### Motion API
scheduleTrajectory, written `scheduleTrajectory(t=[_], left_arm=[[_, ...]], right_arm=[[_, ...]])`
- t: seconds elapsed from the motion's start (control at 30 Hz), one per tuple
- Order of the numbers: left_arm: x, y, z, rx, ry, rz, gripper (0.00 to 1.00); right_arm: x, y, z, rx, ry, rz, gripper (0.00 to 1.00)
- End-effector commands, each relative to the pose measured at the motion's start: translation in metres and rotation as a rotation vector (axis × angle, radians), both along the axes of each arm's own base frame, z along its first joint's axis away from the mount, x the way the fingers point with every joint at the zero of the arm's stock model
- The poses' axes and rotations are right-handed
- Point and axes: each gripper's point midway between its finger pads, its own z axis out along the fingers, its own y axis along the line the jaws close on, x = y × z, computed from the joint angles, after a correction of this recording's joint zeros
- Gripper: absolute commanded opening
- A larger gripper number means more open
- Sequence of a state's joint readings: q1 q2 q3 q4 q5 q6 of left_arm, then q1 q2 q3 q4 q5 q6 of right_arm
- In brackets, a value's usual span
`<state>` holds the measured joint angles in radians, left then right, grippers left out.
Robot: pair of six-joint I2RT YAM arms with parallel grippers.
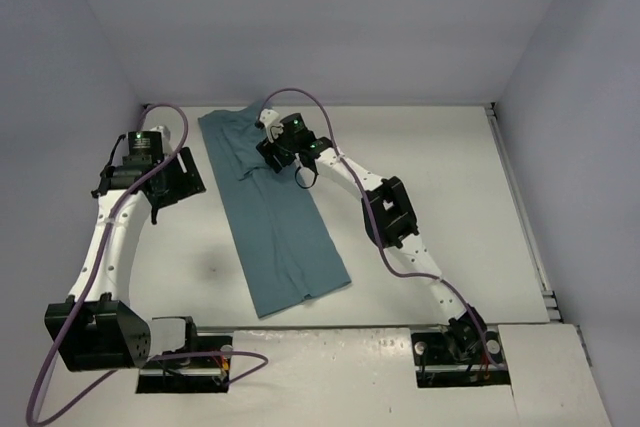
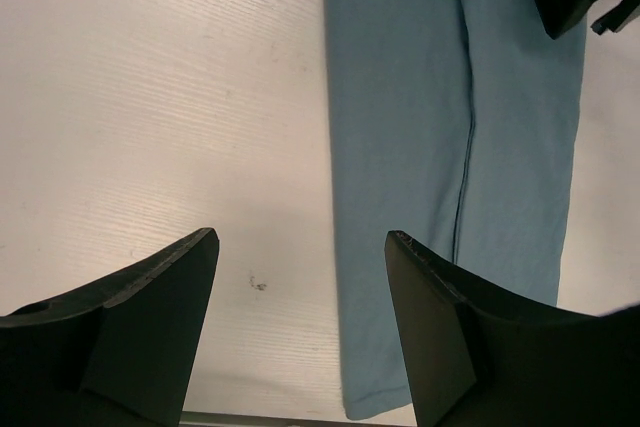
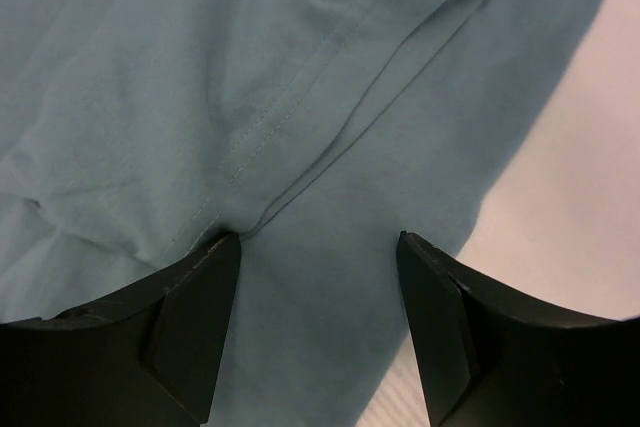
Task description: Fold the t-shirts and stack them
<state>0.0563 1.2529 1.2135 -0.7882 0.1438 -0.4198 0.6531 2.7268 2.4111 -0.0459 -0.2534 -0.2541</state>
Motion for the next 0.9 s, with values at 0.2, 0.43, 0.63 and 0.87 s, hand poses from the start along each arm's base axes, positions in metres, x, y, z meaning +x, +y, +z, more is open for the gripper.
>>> scheduleTrajectory(t=[0.2,0.43,0.63,0.87], left_arm=[[-0.006,-0.003,0.005,0.004,-0.012,-0.042,0.65],[-0.002,-0.005,-0.003,0.001,0.014,-0.062,0.66],[0.004,-0.008,-0.007,-0.007,0.032,-0.074,0.65],[0.005,-0.018,-0.009,-0.036,0.040,-0.100,0.65]], right_arm=[[0.051,-0.043,0.013,0.041,-0.116,-0.319,0.61],[0.056,-0.107,0.006,-0.002,-0.091,-0.591,0.60],[0.040,-0.152,0.002,-0.034,-0.066,-0.778,0.60],[0.031,-0.159,0.025,0.007,-0.056,-0.796,0.62]])
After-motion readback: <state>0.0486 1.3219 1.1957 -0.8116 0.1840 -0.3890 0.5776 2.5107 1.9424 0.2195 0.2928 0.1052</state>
